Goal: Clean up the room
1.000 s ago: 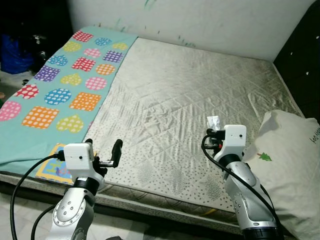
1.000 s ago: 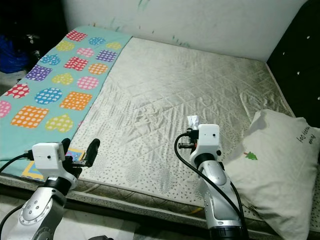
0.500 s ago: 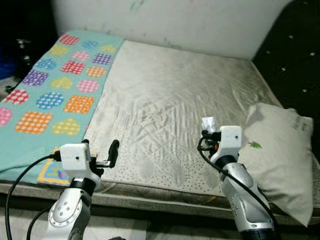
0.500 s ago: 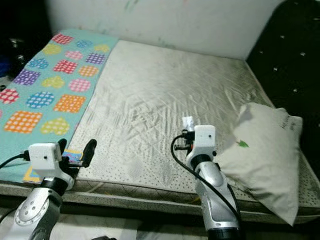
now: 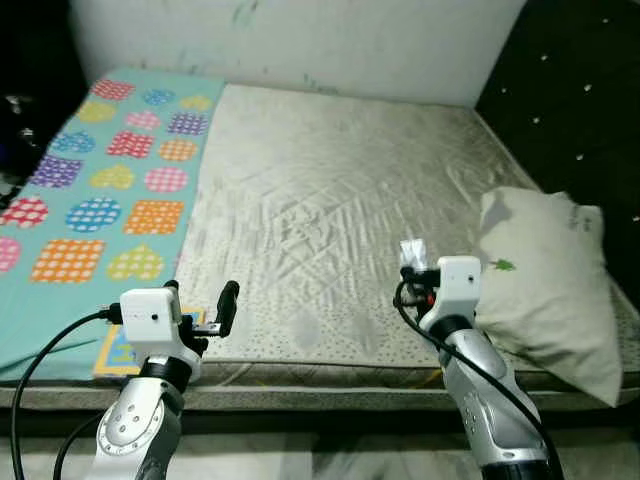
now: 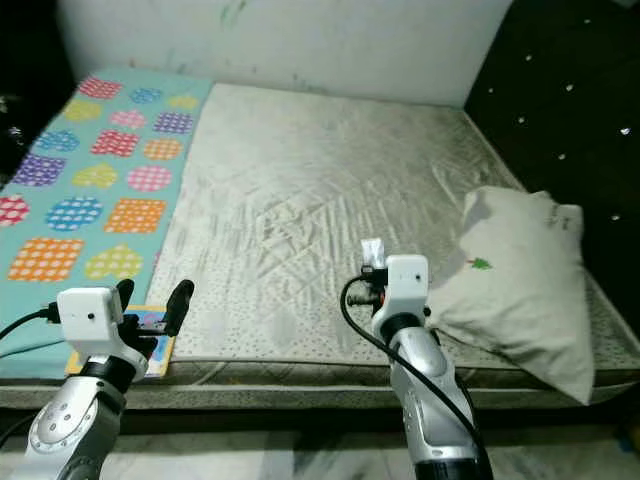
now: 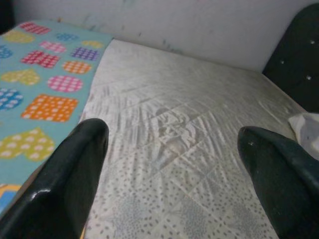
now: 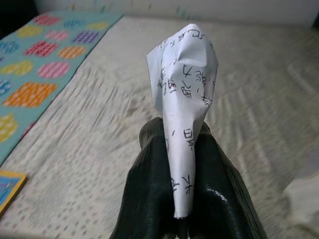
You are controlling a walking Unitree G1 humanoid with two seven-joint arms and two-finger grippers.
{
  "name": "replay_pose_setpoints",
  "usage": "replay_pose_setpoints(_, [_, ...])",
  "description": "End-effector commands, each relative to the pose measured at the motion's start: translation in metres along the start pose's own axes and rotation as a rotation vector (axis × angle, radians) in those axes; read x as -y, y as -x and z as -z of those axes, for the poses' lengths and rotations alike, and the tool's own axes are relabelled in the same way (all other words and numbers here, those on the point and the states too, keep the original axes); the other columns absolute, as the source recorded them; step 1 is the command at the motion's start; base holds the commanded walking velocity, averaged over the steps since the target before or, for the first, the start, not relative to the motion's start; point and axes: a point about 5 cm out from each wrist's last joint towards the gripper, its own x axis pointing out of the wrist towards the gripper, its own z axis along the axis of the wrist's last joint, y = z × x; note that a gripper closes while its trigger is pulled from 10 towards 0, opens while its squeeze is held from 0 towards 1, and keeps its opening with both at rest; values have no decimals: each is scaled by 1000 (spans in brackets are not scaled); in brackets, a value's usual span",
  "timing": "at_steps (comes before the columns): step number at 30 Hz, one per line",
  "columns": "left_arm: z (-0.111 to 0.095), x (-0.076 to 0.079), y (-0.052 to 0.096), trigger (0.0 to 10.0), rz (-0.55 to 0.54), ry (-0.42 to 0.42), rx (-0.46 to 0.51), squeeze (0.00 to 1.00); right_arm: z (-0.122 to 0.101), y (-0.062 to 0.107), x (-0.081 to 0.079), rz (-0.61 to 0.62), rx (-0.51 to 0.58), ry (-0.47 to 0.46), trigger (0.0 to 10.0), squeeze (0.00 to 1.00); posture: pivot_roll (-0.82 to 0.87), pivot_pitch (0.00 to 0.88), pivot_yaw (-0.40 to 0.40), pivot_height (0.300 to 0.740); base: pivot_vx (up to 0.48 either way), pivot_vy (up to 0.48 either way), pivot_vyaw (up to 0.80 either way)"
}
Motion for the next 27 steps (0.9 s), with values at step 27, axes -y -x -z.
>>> replay_pose_setpoints(27, [-4, 2, 3, 10000, 55, 21, 23, 0, 1, 1, 2, 8, -2, -38, 10000, 0, 47, 114, -103, 740, 233, 0, -116])
